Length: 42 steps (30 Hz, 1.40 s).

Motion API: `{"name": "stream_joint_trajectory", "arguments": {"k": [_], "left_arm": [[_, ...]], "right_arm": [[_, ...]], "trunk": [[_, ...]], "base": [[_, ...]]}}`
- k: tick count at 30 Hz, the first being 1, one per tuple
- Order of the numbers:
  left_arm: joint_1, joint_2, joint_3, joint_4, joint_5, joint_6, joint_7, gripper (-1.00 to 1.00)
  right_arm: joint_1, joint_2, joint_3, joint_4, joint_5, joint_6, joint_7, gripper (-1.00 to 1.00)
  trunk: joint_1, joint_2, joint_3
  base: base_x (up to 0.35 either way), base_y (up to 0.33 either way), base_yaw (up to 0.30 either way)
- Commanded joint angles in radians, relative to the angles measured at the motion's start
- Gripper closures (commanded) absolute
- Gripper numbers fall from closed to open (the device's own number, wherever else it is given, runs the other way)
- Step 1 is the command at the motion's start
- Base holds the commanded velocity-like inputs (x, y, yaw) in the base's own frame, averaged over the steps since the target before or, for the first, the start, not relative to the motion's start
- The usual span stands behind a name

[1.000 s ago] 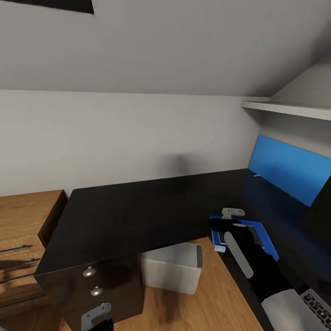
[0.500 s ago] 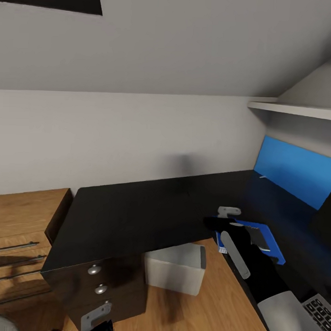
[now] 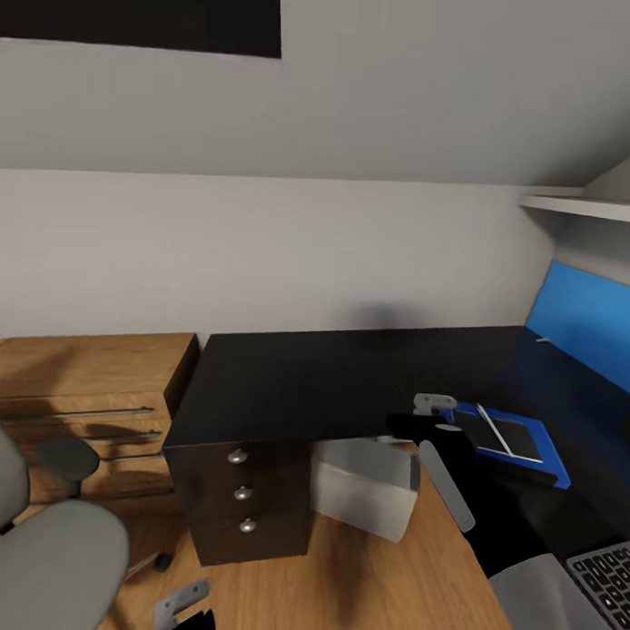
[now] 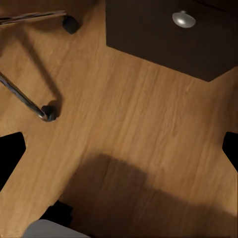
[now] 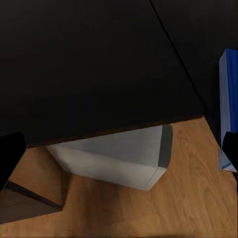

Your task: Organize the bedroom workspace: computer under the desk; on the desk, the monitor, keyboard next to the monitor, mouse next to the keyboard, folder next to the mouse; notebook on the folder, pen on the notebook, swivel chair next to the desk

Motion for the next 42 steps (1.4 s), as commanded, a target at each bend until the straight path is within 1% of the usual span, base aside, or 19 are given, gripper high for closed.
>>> {"name": "stream_joint_trajectory", "arguments": {"k": [1, 13, 16, 23, 27, 34, 41, 42], "left_arm": [[0.000, 0.001, -0.003, -0.002, 0.005, 0.003, 0.007, -1.00], [0.000, 0.001, -0.003, -0.001, 0.006, 0.004, 0.006, -1.00], [0.000, 0.002, -0.003, -0.001, 0.005, 0.004, 0.006, -1.00], [0.000, 0.002, -0.003, -0.001, 0.004, 0.003, 0.005, -1.00], [0.000, 0.002, -0.002, -0.001, 0.004, 0.003, 0.005, -1.00], [0.000, 0.002, -0.002, -0.001, 0.002, 0.004, 0.005, -1.00], [0.000, 0.004, 0.000, -0.002, 0.002, 0.005, 0.005, -1.00], [0.000, 0.006, 0.000, -0.001, 0.002, 0.005, 0.006, -1.00]], "right_arm": [[-0.001, -0.001, 0.003, -0.001, -0.010, 0.002, -0.010, -1.00], [-0.001, 0.000, 0.003, 0.002, -0.009, 0.001, -0.011, -1.00], [-0.001, 0.000, 0.012, 0.002, -0.009, 0.001, -0.011, -1.00], [-0.001, 0.000, 0.016, 0.002, -0.009, 0.001, -0.011, -1.00], [-0.001, 0.000, 0.042, 0.002, -0.009, 0.001, -0.011, -1.00], [-0.001, 0.000, 0.056, 0.003, -0.008, 0.001, -0.011, -1.00], [-0.001, 0.000, 0.078, 0.010, -0.007, 0.000, -0.010, -1.00], [-0.001, 0.000, 0.080, 0.011, -0.007, 0.000, -0.010, -1.00]], "trunk": [[-0.001, -0.001, -0.001], [-0.001, -0.001, -0.001], [-0.001, -0.001, -0.001], [-0.001, -0.001, -0.001], [-0.001, -0.001, -0.001], [-0.001, -0.001, -0.001], [-0.001, -0.001, -0.001], [-0.004, 0.006, 0.002]], "base": [[-0.335, 0.000, 0.276], [-0.335, 0.000, 0.264], [-0.336, 0.000, 0.253], [-0.336, 0.000, 0.249], [-0.334, 0.000, 0.207], [-0.299, 0.000, 0.139], [-0.069, 0.000, 0.058], [-0.015, 0.000, 0.013]]}}
